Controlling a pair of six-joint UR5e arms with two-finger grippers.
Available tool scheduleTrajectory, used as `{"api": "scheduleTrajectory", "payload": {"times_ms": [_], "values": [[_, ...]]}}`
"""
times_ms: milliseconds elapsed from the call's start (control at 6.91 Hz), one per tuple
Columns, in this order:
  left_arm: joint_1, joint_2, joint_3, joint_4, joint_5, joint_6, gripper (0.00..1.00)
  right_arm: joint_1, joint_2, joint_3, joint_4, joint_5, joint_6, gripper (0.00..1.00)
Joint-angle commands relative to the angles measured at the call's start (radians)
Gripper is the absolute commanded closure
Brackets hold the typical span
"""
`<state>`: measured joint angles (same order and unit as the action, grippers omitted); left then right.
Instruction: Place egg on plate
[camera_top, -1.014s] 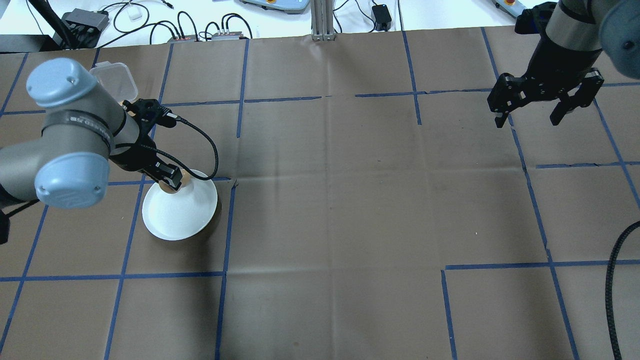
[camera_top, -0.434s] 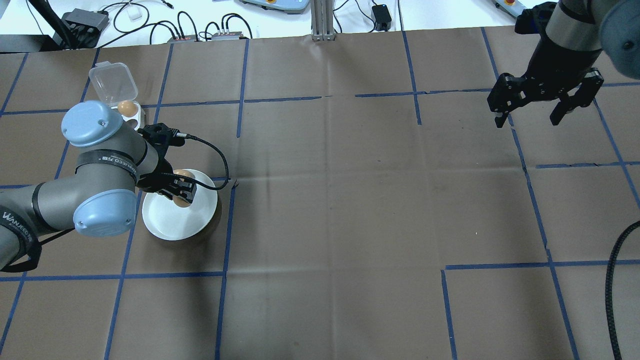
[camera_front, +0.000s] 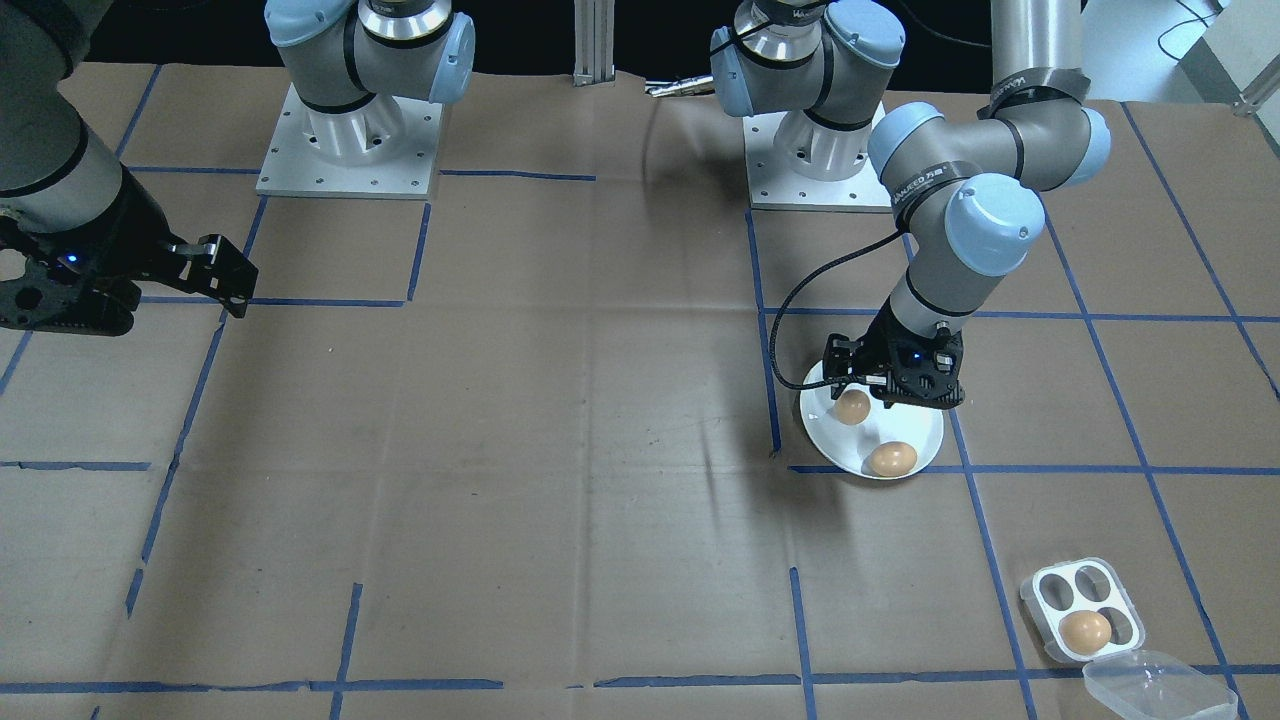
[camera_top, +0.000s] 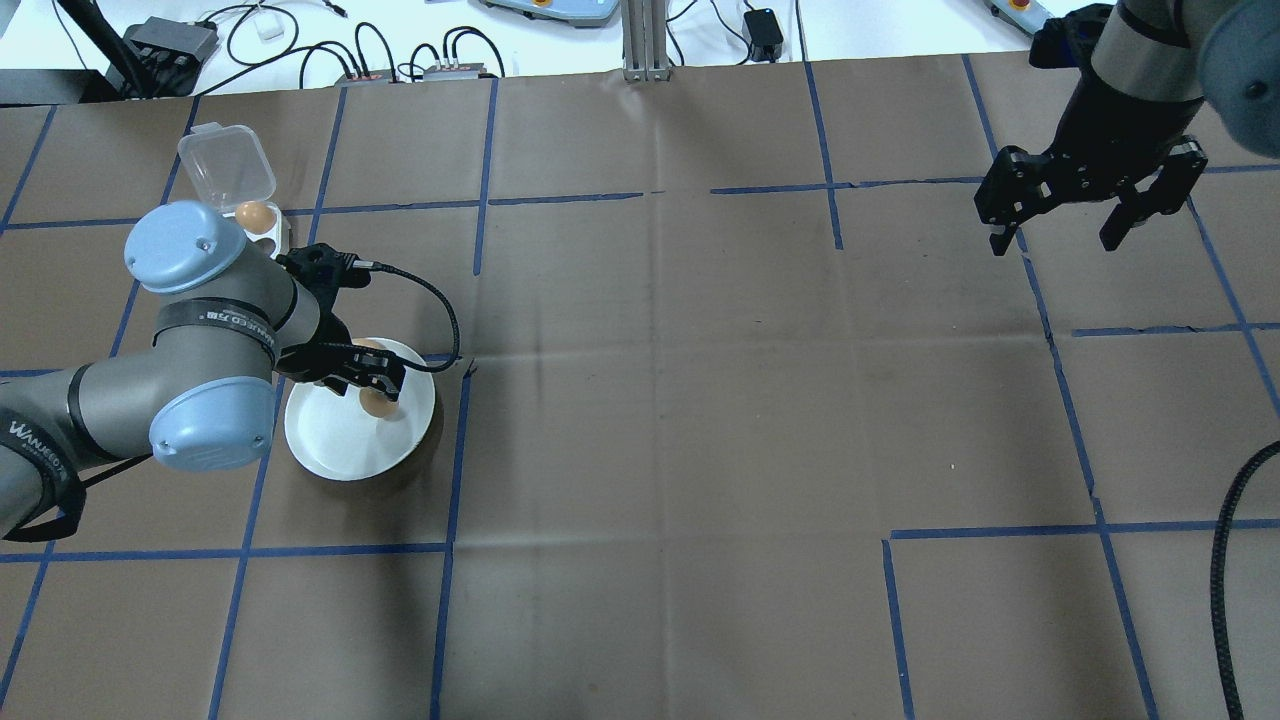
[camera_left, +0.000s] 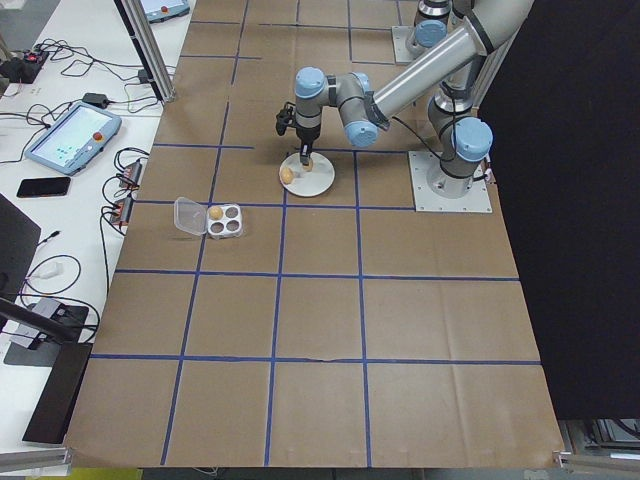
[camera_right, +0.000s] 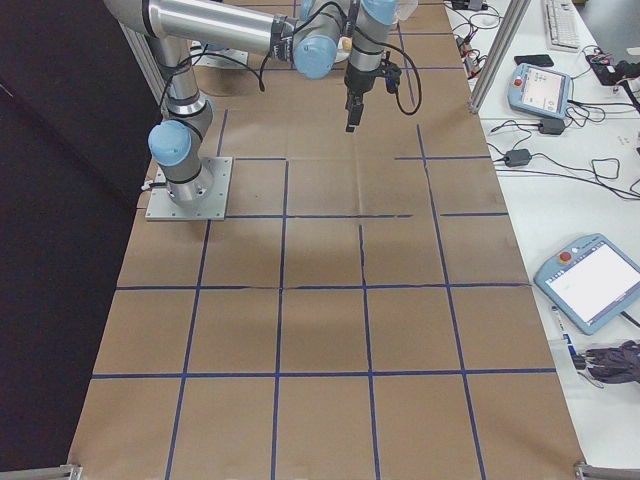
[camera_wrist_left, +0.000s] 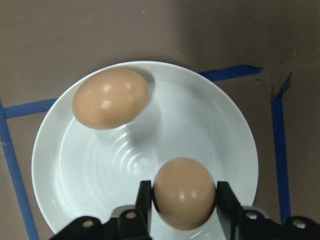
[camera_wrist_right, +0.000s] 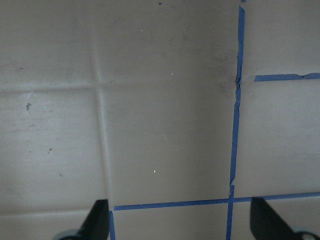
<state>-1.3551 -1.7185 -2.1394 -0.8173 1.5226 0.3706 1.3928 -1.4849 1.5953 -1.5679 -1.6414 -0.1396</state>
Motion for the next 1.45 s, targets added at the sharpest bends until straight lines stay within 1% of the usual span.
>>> {"api": "scheduleTrajectory", "payload": {"times_ms": [0, 145, 290, 434, 579, 724, 869, 1014, 1158, 1303], "values": [[0.002, 0.004, 0.035, 0.009, -0.001, -0.001, 0.0, 0.0, 0.0, 0.0, 0.0, 0.0, 0.0, 0.0], [0.008, 0.013, 0.076, 0.006, -0.004, -0.007, 0.0, 0.0, 0.0, 0.0, 0.0, 0.0, 0.0, 0.0], [0.013, 0.022, 0.122, -0.002, 0.008, -0.039, 0.0, 0.0, 0.0, 0.0, -0.001, 0.0, 0.0, 0.0], [0.016, 0.042, 0.139, -0.012, 0.014, -0.061, 0.0, 0.0, 0.0, 0.0, -0.001, 0.002, 0.0, 0.0], [0.03, 0.068, 0.151, -0.072, 0.014, -0.061, 0.0, 0.0, 0.0, 0.0, 0.0, 0.0, 0.0, 0.0], [0.081, 0.073, 0.218, -0.191, 0.002, -0.061, 0.0, 0.0, 0.0, 0.0, 0.0, 0.0, 0.0, 0.0], [0.118, 0.029, 0.346, -0.288, 0.001, -0.059, 0.0, 0.0, 0.0, 0.0, 0.0, 0.0, 0.0, 0.0], [0.128, -0.065, 0.474, -0.327, 0.002, -0.059, 0.0, 0.0, 0.0, 0.0, 0.0, 0.0, 0.0, 0.0], [0.133, -0.161, 0.59, -0.33, 0.005, -0.061, 0.0, 0.0, 0.0, 0.0, -0.001, 0.0, 0.0, 0.0], [0.154, -0.25, 0.719, -0.365, 0.007, -0.061, 0.0, 0.0, 0.0, 0.0, -0.001, 0.0, 0.0, 0.0]]}}
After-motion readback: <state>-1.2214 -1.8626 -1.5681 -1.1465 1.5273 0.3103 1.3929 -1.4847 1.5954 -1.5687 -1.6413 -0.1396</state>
